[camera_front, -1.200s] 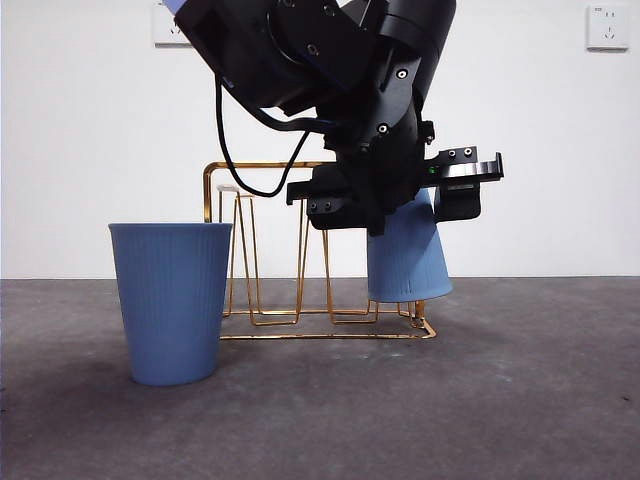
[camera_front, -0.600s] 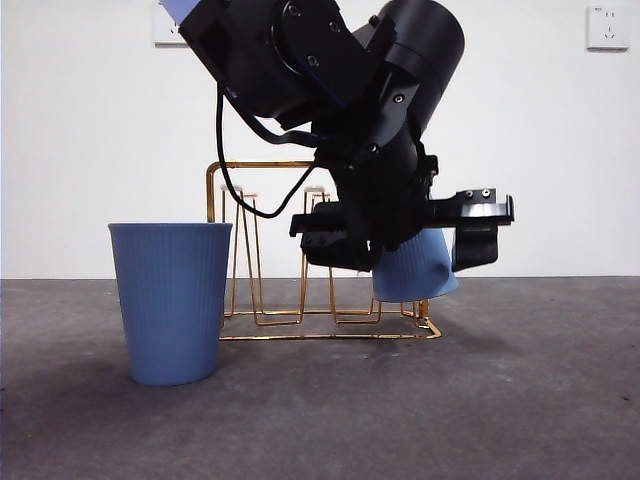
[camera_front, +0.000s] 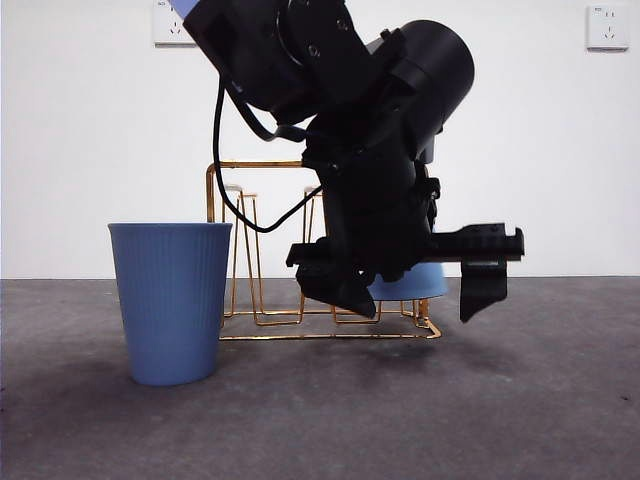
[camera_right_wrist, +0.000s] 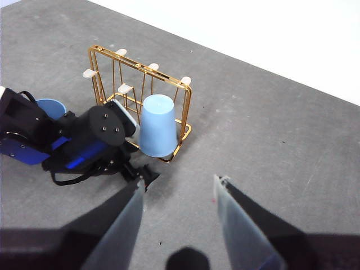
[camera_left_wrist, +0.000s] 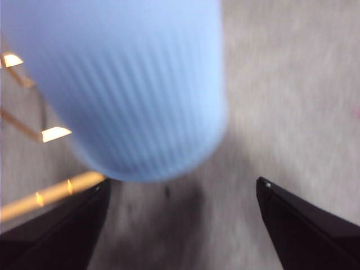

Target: Pick up cup 1,put cup 1 in the cup rack,pick up cup 2,put cup 2 in the cup rack

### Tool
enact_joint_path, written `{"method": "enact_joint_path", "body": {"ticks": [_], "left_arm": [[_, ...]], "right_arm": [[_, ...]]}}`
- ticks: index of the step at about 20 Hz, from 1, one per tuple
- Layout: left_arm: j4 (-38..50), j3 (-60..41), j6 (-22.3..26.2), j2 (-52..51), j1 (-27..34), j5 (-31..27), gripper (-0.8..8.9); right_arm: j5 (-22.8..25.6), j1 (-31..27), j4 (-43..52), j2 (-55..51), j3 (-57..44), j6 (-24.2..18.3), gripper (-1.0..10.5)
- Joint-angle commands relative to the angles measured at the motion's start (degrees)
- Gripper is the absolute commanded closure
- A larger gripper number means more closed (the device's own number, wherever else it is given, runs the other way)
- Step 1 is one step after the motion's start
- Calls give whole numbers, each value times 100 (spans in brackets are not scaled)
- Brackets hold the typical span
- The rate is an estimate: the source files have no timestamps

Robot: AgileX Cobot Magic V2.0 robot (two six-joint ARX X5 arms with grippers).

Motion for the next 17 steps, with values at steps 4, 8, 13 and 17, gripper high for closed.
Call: {"method": "enact_joint_path", "body": {"ticks": [4, 8, 13, 17], "left_arm": [[-940, 7, -306, -437, -179, 472, 373], [-1665, 7, -350, -892, -372, 935, 374], [-2417, 7, -136, -2271, -726, 1294, 377], [-2557, 7, 162, -3976, -820, 1290, 377]], "right_arm": [[-2, 0, 15, -20, -46, -26, 729], [-2, 0, -9, -20, -46, 35, 729], [-63, 0, -24, 33, -46, 348, 729], [-535, 0, 208, 387, -46, 649, 727]]}}
